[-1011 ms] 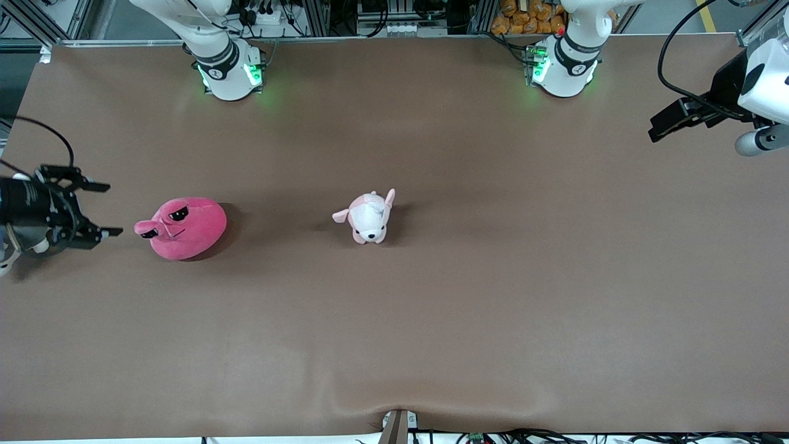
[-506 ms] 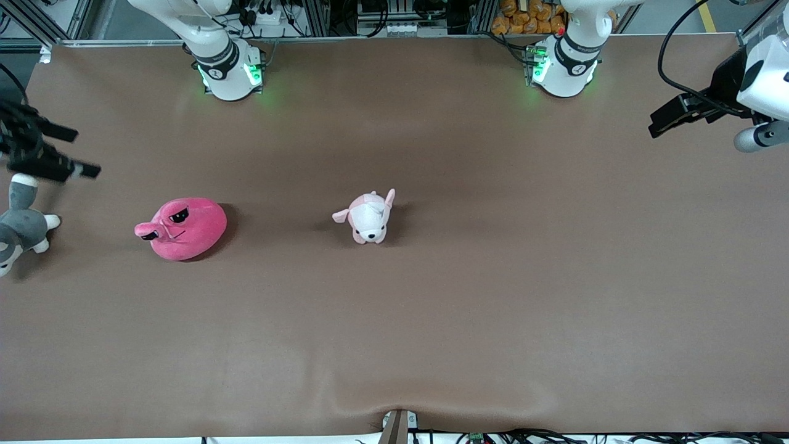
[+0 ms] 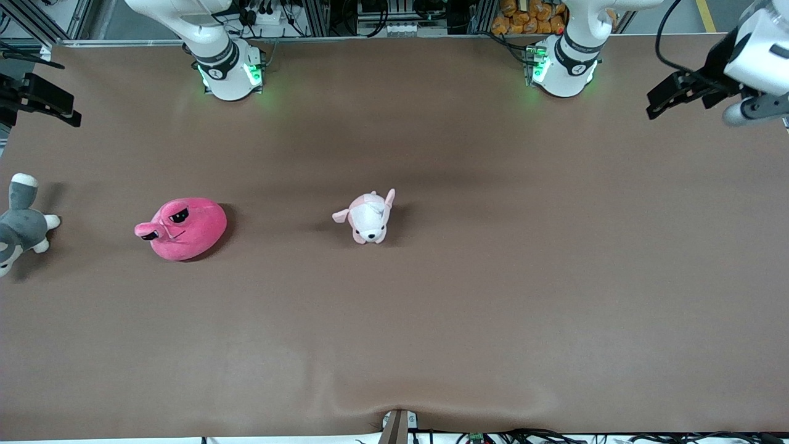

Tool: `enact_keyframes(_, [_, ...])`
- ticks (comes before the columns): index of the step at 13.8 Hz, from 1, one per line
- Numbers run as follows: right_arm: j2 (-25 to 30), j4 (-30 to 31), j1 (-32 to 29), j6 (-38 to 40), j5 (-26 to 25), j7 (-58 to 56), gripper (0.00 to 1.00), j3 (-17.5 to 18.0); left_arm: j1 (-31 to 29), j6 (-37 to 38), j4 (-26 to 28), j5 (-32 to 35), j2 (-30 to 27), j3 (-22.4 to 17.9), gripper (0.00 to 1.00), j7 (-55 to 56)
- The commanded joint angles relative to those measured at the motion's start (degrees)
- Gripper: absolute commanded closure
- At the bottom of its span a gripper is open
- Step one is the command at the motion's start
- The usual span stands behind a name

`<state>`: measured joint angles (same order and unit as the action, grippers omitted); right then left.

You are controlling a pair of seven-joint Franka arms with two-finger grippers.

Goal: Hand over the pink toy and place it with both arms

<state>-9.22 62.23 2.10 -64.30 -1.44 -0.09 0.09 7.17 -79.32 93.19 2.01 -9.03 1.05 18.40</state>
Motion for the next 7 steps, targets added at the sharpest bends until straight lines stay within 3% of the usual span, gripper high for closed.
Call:
enact_keyframes(1, [7.43, 11.82, -2.88, -8.78, 0.30, -5.78, 0.00, -0.17, 1.44, -2.32, 6.38, 0.45, -5.11, -1.58, 0.00, -1.52])
enact_keyframes(4, [12.81, 20.72, -4.47, -15.58, 1.36, -12.56, 0.00, -0.26, 1.44, -3.64, 7.54, 0.97, -6.70, -1.31, 0.00, -1.61])
enact_keyframes(7, [13.44, 20.74, -4.03, -12.78, 0.92, -12.57, 0.00, 0.09, 0.66, -3.56, 3.95, 1.15, -5.13, -1.84, 0.00, -5.36])
